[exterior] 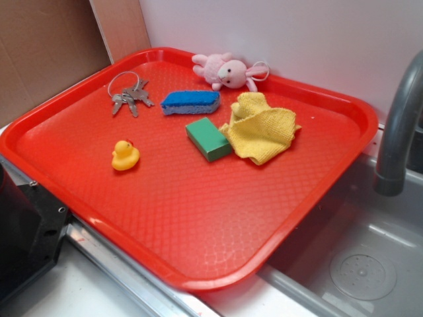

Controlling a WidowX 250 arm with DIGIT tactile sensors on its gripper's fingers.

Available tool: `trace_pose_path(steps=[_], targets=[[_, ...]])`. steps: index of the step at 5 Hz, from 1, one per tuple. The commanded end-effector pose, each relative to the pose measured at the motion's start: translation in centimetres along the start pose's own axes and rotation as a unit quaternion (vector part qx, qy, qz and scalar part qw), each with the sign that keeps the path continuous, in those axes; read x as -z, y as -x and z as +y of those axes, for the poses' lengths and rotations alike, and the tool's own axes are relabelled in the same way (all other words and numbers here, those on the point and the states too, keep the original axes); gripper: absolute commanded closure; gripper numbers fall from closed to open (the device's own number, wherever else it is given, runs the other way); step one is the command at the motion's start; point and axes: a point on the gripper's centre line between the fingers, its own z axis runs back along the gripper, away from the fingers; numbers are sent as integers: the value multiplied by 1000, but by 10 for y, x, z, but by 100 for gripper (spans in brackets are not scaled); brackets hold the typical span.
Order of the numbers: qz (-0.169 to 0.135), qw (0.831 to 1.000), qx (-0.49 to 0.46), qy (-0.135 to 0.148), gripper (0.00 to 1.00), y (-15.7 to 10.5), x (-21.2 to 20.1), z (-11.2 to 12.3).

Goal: Grab the yellow cloth.

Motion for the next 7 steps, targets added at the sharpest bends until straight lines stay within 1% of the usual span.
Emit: trace_pose_path(steps=[1, 2, 3, 4, 5, 6, 7], targets=[[0, 1000, 0, 0, 0, 0, 0, 0], [-2, 1000, -12, -14, 0, 13, -7, 0], [0, 1000, -8, -12, 0, 16, -8, 6], [-5, 1000, -8, 4, 0, 10, -3, 4], [-13, 1000, -4, 7, 0, 8, -1, 4], [-7, 1000, -7, -15, 0, 6, 0, -1], [-3, 999, -2, -46, 0, 5, 0, -14]])
